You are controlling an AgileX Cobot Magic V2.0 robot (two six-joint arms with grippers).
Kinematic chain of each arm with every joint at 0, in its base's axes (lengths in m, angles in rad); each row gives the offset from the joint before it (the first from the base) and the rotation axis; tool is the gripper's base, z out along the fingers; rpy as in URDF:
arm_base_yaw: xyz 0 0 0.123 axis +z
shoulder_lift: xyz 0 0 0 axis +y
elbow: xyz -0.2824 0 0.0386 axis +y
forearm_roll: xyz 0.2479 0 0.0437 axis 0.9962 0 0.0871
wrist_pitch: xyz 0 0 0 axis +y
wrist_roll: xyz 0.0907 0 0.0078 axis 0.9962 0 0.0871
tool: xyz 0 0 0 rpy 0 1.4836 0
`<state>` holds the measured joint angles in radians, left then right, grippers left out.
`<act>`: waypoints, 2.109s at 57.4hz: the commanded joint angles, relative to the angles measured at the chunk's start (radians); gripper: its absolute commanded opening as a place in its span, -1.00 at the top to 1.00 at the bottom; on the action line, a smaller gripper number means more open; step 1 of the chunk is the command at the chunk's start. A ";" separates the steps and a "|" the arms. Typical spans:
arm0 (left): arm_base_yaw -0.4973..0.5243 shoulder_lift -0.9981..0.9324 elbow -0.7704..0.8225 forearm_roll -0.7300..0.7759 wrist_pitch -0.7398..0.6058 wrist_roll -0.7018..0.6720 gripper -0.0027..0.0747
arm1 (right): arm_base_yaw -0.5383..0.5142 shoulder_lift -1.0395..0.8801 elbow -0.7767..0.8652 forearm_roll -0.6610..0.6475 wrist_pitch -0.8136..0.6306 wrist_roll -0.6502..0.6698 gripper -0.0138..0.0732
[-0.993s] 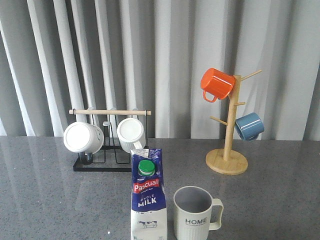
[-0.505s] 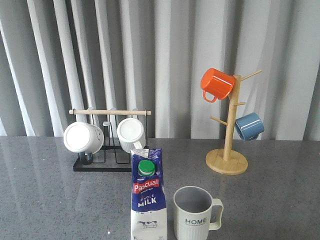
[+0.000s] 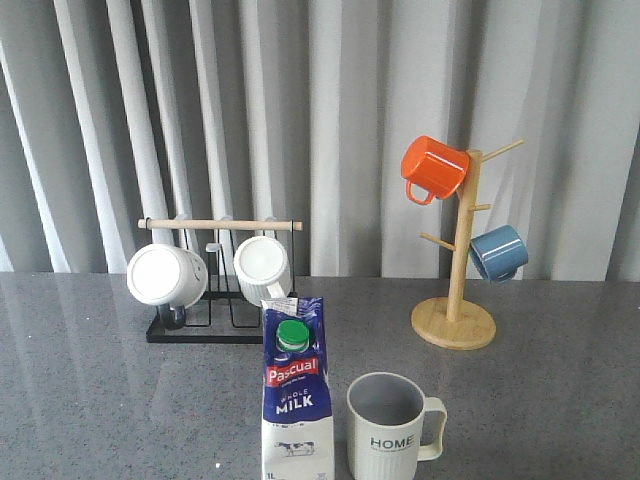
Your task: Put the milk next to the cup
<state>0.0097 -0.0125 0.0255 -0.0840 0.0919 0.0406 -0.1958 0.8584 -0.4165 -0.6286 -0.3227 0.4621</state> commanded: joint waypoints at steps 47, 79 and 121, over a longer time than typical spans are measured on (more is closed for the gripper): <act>0.000 -0.011 -0.016 0.000 -0.072 -0.011 0.95 | -0.007 -0.067 -0.023 -0.001 0.015 -0.032 0.70; 0.000 -0.010 -0.016 0.000 -0.071 -0.011 0.95 | 0.093 -0.482 0.186 0.441 0.133 -0.349 0.70; 0.000 -0.009 -0.016 0.000 -0.071 -0.011 0.95 | 0.214 -0.881 0.453 0.545 0.295 -0.462 0.70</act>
<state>0.0097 -0.0125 0.0255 -0.0840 0.0922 0.0394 0.0215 -0.0102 0.0269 -0.0870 0.0391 0.0131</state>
